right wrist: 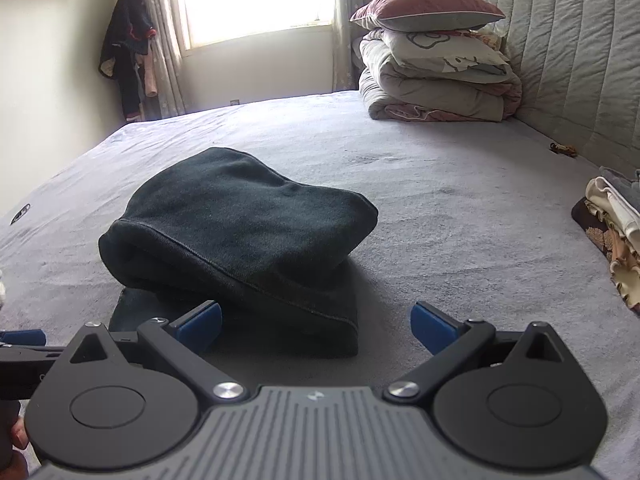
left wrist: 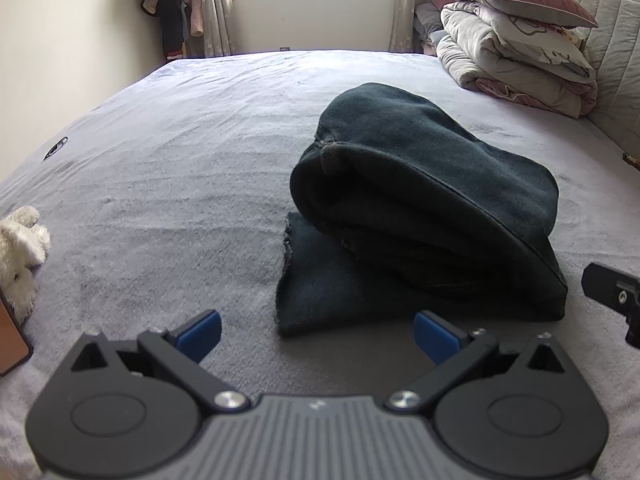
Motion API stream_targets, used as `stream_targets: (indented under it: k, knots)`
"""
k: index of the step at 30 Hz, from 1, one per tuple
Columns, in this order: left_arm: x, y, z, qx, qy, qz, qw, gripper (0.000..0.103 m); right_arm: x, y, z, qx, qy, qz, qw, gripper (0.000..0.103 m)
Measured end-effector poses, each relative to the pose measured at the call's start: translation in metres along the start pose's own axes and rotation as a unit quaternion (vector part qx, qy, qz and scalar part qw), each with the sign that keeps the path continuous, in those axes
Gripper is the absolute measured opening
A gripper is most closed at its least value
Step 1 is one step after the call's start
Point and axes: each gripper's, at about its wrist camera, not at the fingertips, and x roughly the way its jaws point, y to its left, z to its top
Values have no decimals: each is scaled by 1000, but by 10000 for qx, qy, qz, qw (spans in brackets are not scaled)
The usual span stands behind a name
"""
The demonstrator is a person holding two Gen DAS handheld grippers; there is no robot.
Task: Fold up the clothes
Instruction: 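Move both grippers open toward the folded dark jeans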
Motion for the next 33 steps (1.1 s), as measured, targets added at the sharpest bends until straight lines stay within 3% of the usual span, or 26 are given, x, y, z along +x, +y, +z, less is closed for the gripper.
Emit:
stream_targets:
  k: [33]
  knots:
    - [15, 11, 10, -58, 171, 47, 9998, 103, 22, 6, -4, -50, 198, 74, 9998, 103]
